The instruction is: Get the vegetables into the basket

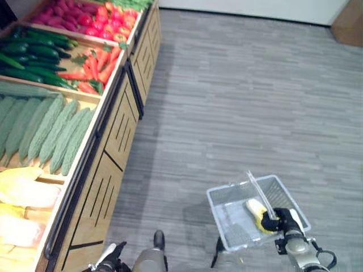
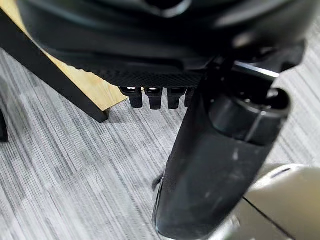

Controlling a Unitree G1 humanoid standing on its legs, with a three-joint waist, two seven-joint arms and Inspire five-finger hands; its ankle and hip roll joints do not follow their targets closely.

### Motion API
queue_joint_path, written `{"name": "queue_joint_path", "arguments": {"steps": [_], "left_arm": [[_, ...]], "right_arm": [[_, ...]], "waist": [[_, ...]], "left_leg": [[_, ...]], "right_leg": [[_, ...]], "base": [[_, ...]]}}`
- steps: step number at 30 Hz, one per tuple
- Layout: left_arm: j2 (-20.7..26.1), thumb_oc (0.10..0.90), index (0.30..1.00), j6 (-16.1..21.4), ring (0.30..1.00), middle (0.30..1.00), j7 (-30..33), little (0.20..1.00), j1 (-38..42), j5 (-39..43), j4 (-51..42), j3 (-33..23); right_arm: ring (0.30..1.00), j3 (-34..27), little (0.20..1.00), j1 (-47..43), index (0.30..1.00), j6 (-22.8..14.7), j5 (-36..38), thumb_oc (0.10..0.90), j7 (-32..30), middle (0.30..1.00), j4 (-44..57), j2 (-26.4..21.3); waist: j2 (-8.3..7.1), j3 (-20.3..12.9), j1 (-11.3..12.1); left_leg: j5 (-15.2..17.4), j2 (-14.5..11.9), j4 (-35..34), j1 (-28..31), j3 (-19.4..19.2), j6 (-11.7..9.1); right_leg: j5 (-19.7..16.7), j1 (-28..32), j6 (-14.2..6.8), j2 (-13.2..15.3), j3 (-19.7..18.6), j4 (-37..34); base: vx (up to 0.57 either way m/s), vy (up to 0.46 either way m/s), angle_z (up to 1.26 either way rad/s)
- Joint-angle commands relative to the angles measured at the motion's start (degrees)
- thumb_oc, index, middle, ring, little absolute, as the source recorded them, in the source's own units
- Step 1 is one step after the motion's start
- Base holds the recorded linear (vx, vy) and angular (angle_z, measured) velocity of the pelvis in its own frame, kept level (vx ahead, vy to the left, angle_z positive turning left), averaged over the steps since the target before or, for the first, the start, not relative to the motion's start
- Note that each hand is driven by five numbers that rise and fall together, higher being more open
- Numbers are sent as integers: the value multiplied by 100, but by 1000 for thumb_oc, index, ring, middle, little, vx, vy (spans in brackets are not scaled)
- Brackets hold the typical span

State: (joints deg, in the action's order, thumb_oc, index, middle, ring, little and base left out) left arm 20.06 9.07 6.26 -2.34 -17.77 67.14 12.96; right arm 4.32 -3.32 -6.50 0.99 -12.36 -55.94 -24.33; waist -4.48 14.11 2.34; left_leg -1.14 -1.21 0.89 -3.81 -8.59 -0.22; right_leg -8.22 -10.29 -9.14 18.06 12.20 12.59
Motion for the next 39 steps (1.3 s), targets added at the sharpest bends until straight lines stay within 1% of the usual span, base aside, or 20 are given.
{"name": "queue_joint_path", "arguments": {"steps": [1, 2, 3, 4, 9, 10, 12, 13, 16, 18, 20, 22, 24, 25, 26, 28, 30, 34, 37, 39], "left_arm": [[302, 900, 1000, 1, 1000, 1000, 174, 1000, -174, 303, -69, -119], [302, 900, 1000, 0, 1000, 1000, 173, 1000, -174, 304, -71, -120], [256, 900, 1000, -10, 1000, 1000, 198, 1000, -114, 443, 80, -231], [195, 900, 1000, -12, 1000, 1000, 231, 1000, -55, 434, 239, -241], [98, 900, 1000, -44, 1000, 1000, 265, 1000, -78, 570, 177, -275], [76, 900, 1000, -36, 1000, 1000, 297, 1000, -115, 620, 148, -273], [31, 900, 1000, -54, 1000, 1000, 336, 1000, -107, 683, 183, -307], [30, 900, 1000, -54, 1000, 1000, 336, 1000, -107, 683, 183, -307], [-83, 900, 1000, -63, 1000, 1000, 499, 1000, -22, 1024, 245, -513], [-191, 900, 1000, -81, 1000, 1000, 581, 1000, 22, 1208, 184, -596], [-220, 900, 1000, -77, 1000, 1000, 612, 1000, 49, 1287, 139, -593], [-266, 900, 1000, -87, 1000, 1000, 639, 1000, 61, 1264, 158, -565], [-270, 900, 1000, -82, 1000, 1000, 661, 1000, 44, 1243, 169, -561], [-280, 900, 1000, -85, 1000, 1000, 676, 1000, 32, 1226, 196, -561], [-290, 900, 1000, -98, 1000, 1000, 711, 1000, 31, 1162, 247, -539], [-241, 900, 1000, -97, 1000, 1000, 710, 1000, -30, 1008, 220, -486], [-183, 900, 1000, -110, 1000, 1000, 673, 1000, -107, 865, 231, -497], [-65, 900, 1000, -141, 1000, 1000, 598, 1000, -137, 478, 195, -284], [26, 900, 1000, -151, 1000, 1000, 648, 1000, -48, 593, 121, -327], [128, 900, 1000, -189, 1000, 1000, 723, 1000, 81, 687, 61, -369]], "right_arm": [[300, -193, 300, -353, 300, -342, 236, 400, -260, 300, 518, -399], [300, -192, 300, -354, 300, -341, 236, 400, -260, 300, 518, -400], [300, -142, 300, -481, 300, -320, 211, 400, -268, 300, 587, -416], [300, -61, 300, -467, 300, -302, 132, 400, -266, 300, 755, -369], [300, -72, 300, -331, 300, -304, 130, 400, -217, 300, 780, -372], [300, -79, 300, -289, 300, -326, 173, 400, -199, 300, 769, -397], [300, -133, 300, -263, 300, -364, 210, 400, -215, 300, 791, -472], [300, -132, 300, -263, 300, -364, 210, 400, -215, 300, 791, -472], [300, -157, 300, -238, 300, -413, 266, 400, -283, 300, 824, -514], [300, -143, 300, -190, 300, -406, 247, 400, -311, 300, 780, -586], [300, -160, 300, -159, 300, -393, 240, 400, -332, 300, 767, -610], [300, -329, 300, 31, 300, -388, 261, 400, -357, 300, 770, -647], [300, -350, 300, 68, 300, -388, 245, 400, -376, 300, 777, -656], [300, -340, 300, 81, 300, -390, 225, 400, -401, 300, 791, -652], [300, -301, 300, 64, 300, -391, 144, 400, -458, 300, 747, -647], [300, -234, 300, 17, 300, -400, 79, 400, -466, 300, 669, -614], [300, -237, 300, 28, 300, -371, 28, 400, -420, 300, 650, -559], [300, -407, 300, 125, 300, -339, 113, 400, -417, 300, 643, -350], [300, -357, 300, 30, 300, -284, 88, 400, -415, 300, 523, -256], [300, -237, 300, -157, 300, -261, 144, 400, -410, 300, 473, -149]], "waist": [[82, -53, 53], [88, -44, 54], [42, 4, 10], [3, -25, -99], [52, -215, -106], [124, -284, -110], [190, -307, -105], [192, -308, -108], [276, -313, -86], [243, -287, -51], [239, -243, -3], [168, -200, 97], [156, -209, 130], [185, -223, 177], [233, -236, 297], [272, -259, 434], [241, -336, 503], [61, -470, 492], [-106, -522, 523], [-115, -395, 493]], "left_leg": [[401, -97, 408, 18, 266, -41], [403, -103, 402, 34, 266, -43], [535, -118, 341, 257, 260, -156], [716, -252, 301, 608, 350, -329], [696, -506, 189, 742, 502, -483], [609, -713, 200, 766, 604, -579], [318, -876, 316, 706, 719, -676], [318, -878, 317, 705, 722, -677], [-260, -1054, 605, 572, 886, -802], [-556, -1019, 1294, 313, 960, -821], [-645, -941, 1438, 140, 1064, -798], [-360, -656, 873, -549, 990, -673], [-369, -669, 637, -679, 947, -664], [-549, -702, 377, -854, 957, -666], [-926, -693, -19, -1085, 1093, -732], [-1209, -697, -399, -1203, 1247, -817], [-1120, -686, -383, -1067, 1154, -753], [-754, -453, 69, -1053, 873, -472], [-376, -247, 483, -1117, 704, -259], [-189, -83, 434, -894, 621, 3]], "right_leg": [[-241, -97, -335, 53, -175, 205], [-241, -81, -334, 46, -172, 198], [-429, -246, -397, 187, -96, -633], [-680, -378, -506, 139, -334, -1018], [-358, -295, -388, -85, -138, -882], [-107, -271, -237, -304, 13, -768], [16, -201, -141, -473, 101, -733], [16, -199, -141, -473, 105, -734], [199, -131, 36, -701, 184, -696], [396, 112, 230, -841, 272, -791], [475, 230, 278, -878, 304, -832], [617, 596, 237, -859, 423, -1056], [652, 664, 222, -860, 426, -1079], [703, 736, 215, -895, 427, -1106], [793, 930, 212, -996, 341, -1165], [950, 1161, 193, -1101, 140, -1163], [1090, 1326, 150, -1092, 11, -1097], [1063, 1447, -25, -730, -138, -878], [665, 1328, -203, -467, -301, -660], [-112, 683, -271, -350, -462, 547]], "base": [[104, -2, -12], [278, -135, -5], [589, -358, -12], [664, -404, -6], [283, -255, 25], [240, -290, 41], [231, -283, 13], [171, -224, -3], [158, -202, 9], [198, -251, 10], [165, -178, 24], [270, -163, 43], [152, -11, 49], [224, 53, 9], [307, 82, -6], [391, 137, -40], [372, 213, -81], [275, 290, -48], [191, 284, -19], [162, 360, -34]]}}
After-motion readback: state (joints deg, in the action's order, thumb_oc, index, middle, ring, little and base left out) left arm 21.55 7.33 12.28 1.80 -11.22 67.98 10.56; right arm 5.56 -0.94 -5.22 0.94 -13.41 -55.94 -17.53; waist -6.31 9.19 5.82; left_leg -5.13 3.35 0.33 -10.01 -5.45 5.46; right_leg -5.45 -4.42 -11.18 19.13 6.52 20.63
